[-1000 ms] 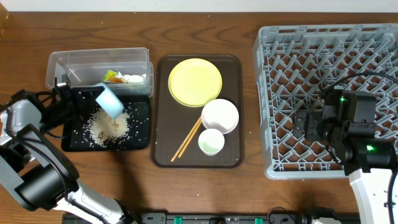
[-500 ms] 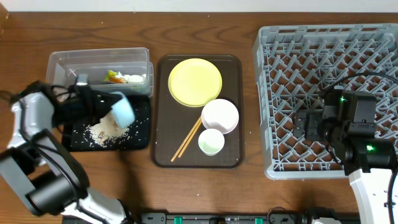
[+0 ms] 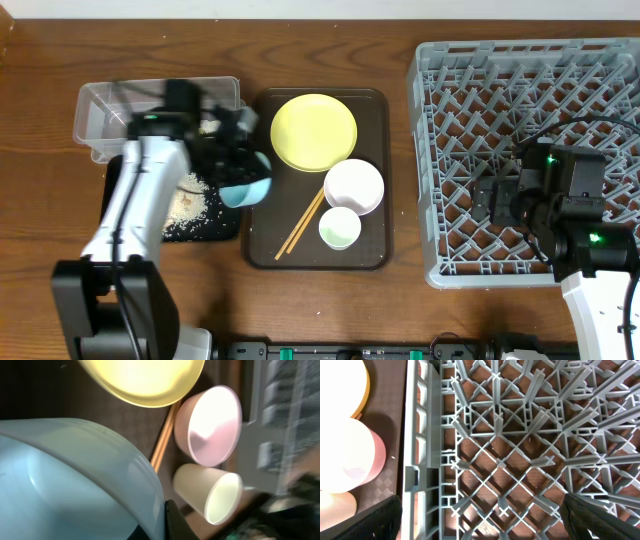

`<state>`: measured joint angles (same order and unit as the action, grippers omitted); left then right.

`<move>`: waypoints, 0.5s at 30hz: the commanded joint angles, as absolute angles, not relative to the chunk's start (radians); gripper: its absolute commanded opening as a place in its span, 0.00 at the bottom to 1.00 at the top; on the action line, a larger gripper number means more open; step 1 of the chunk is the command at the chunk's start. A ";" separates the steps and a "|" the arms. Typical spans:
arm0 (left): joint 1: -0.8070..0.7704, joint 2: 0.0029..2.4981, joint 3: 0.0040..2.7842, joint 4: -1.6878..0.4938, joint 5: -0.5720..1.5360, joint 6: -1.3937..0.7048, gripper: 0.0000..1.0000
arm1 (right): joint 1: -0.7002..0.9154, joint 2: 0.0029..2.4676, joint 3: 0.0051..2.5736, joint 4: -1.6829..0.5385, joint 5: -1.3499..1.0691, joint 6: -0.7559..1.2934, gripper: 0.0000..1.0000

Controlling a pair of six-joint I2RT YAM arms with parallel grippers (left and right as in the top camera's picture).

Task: Sort waste into correct bins and load items into the dishwasher rack
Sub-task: 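Return blue bowl to brown tray and release with left gripper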

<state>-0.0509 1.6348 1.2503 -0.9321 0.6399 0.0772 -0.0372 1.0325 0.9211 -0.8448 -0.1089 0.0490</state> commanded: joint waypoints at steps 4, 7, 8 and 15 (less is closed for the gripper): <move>-0.265 1.668 1.253 -0.886 0.288 0.064 0.07 | -0.052 1.032 0.941 -0.846 -0.117 0.059 0.99; -0.332 1.692 1.253 -0.863 0.213 0.024 0.08 | -0.052 1.032 0.941 -0.846 -0.117 0.059 0.99; -0.347 1.701 1.253 -0.856 0.213 0.024 0.08 | -0.052 1.032 0.941 -0.845 -0.117 0.059 0.99; -0.405 1.788 1.253 -0.842 0.212 0.012 0.08 | -0.052 1.032 0.941 -0.846 -0.117 0.059 0.99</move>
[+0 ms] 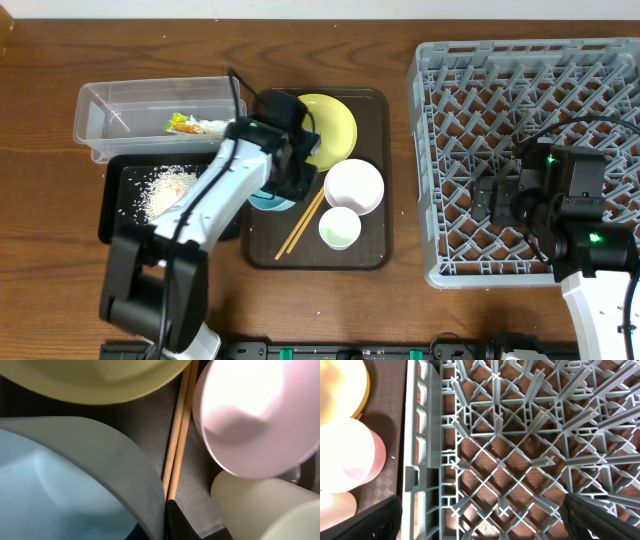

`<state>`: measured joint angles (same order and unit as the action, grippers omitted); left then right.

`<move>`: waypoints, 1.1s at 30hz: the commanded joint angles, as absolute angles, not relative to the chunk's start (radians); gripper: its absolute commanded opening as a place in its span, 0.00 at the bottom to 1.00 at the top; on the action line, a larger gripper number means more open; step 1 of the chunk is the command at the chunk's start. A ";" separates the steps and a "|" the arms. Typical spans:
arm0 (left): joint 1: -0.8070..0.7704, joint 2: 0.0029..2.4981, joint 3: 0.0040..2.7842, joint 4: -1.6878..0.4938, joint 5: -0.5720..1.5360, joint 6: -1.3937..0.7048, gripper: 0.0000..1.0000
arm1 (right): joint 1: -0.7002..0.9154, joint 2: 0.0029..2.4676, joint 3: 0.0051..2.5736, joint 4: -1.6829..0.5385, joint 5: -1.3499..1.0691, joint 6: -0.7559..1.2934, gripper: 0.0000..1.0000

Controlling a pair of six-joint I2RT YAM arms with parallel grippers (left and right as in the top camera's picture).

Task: Sort waste into correct bins and load items into the dishwasher rack
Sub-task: 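Return blue bowl to brown tray and release with left gripper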

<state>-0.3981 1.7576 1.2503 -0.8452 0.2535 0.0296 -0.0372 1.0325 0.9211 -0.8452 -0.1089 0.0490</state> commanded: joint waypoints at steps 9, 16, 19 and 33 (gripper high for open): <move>-0.405 1.811 1.253 -0.842 0.213 -0.002 0.24 | -0.052 1.032 0.941 -0.846 -0.117 0.059 0.99; -0.405 1.811 1.253 -0.843 0.213 -0.002 0.36 | -0.052 1.032 0.941 -0.846 -0.117 0.059 0.99; -0.404 1.805 1.253 -0.853 0.216 -0.002 0.38 | -0.052 1.032 0.941 -0.846 -0.117 0.059 0.99; -0.344 1.595 1.283 -0.882 0.217 -0.091 0.57 | -0.052 1.032 0.941 -0.844 -0.121 0.059 0.99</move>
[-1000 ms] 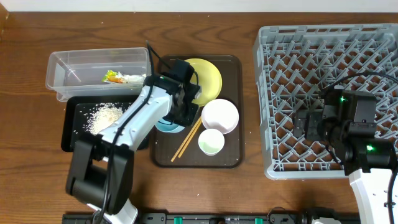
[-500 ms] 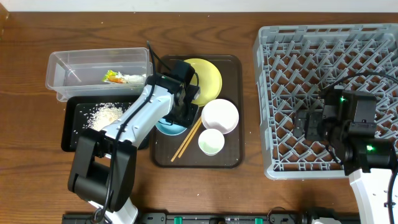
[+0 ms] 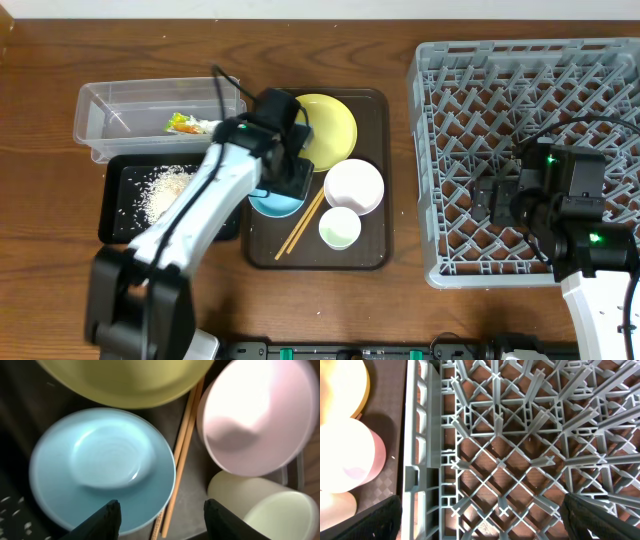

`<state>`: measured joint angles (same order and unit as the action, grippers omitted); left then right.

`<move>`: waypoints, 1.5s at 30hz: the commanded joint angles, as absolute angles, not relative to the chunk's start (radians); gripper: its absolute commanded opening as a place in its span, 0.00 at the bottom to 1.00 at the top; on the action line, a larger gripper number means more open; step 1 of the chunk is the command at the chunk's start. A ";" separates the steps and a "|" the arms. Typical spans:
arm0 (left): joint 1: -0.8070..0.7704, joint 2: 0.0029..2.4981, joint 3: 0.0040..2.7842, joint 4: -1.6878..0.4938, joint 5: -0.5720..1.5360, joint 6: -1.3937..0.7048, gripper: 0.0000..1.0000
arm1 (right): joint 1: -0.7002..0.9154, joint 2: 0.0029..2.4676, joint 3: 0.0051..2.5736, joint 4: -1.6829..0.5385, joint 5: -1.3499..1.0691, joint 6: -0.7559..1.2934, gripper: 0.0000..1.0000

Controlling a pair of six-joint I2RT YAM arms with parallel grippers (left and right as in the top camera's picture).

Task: Sort waste into correct bins and load items into the dishwasher rack
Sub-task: 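Return blue bowl to brown tray and release with left gripper, then grasp white cup with left gripper and lift it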

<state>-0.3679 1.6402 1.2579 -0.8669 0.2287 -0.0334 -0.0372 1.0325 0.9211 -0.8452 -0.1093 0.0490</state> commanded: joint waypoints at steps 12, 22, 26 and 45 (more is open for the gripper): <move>-0.208 1.569 1.275 -0.968 0.495 -0.150 0.63 | -0.015 1.033 0.941 -0.774 -0.296 0.059 0.99; -0.376 1.570 1.174 -0.920 0.506 -0.139 0.66 | -0.015 1.033 0.941 -0.781 -0.296 0.059 0.99; -0.434 1.571 1.094 -0.866 0.428 -0.162 0.66 | -0.015 1.033 0.941 -0.782 -0.296 0.059 0.99; -0.457 1.575 0.938 -0.665 0.408 -0.272 0.21 | -0.015 1.033 0.941 -0.793 -0.295 0.059 0.99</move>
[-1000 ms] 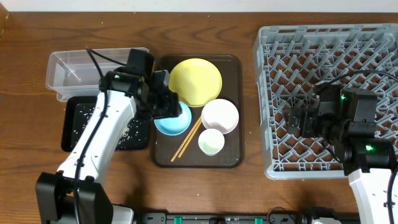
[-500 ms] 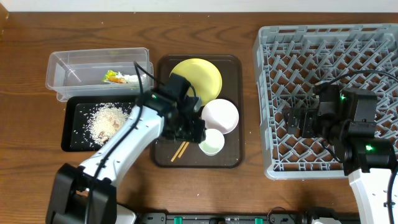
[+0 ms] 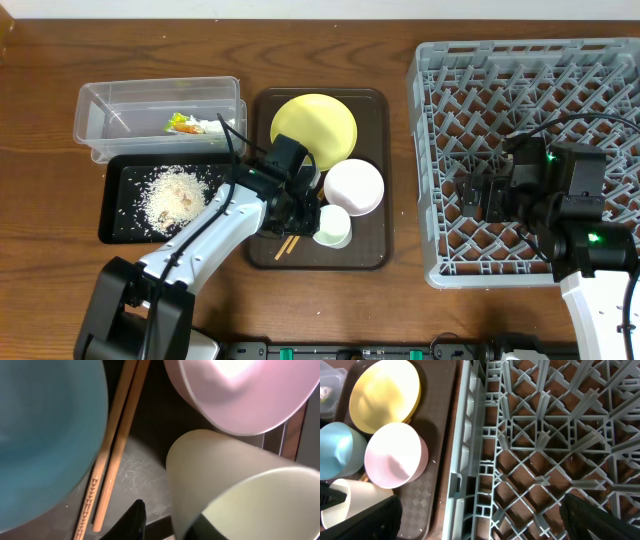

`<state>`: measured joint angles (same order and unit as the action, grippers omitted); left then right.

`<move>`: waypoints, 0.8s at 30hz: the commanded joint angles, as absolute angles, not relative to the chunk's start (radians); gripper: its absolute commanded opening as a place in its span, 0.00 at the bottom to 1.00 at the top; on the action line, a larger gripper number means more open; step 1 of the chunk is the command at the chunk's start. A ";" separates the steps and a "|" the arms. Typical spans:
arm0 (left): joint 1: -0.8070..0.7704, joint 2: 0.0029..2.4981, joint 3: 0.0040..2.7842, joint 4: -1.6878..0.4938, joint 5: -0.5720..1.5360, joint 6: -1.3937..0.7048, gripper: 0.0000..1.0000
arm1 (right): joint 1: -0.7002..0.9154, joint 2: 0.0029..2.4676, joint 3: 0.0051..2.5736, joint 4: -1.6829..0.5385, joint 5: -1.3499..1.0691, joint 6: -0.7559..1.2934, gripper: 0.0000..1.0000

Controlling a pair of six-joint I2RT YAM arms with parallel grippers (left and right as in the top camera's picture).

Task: Sort waste into correct bins and load items into the dishwasher rack
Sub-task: 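Grasp white cup with left gripper and lift it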

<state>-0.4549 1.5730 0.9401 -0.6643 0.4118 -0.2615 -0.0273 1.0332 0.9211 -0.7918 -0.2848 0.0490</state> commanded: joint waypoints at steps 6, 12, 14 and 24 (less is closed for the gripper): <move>-0.457 1.575 0.938 -0.672 0.411 -0.295 0.06 | -0.015 1.033 0.941 -0.794 -0.295 0.058 0.99; -0.441 1.554 0.947 -0.682 0.528 -0.297 0.06 | -0.015 1.033 0.941 -0.794 -0.295 0.059 0.99; -0.423 1.528 0.954 -0.701 0.580 -0.297 0.06 | -0.015 1.033 0.941 -0.794 -0.295 0.059 0.99; -0.178 1.364 0.962 -0.651 0.766 -0.331 0.06 | -0.013 1.063 0.940 -0.730 -0.330 0.059 0.99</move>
<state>-0.2577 1.3796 0.9421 -0.6819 0.6727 -0.2955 -0.0273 1.0389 0.9211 -0.7460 -0.2901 0.0490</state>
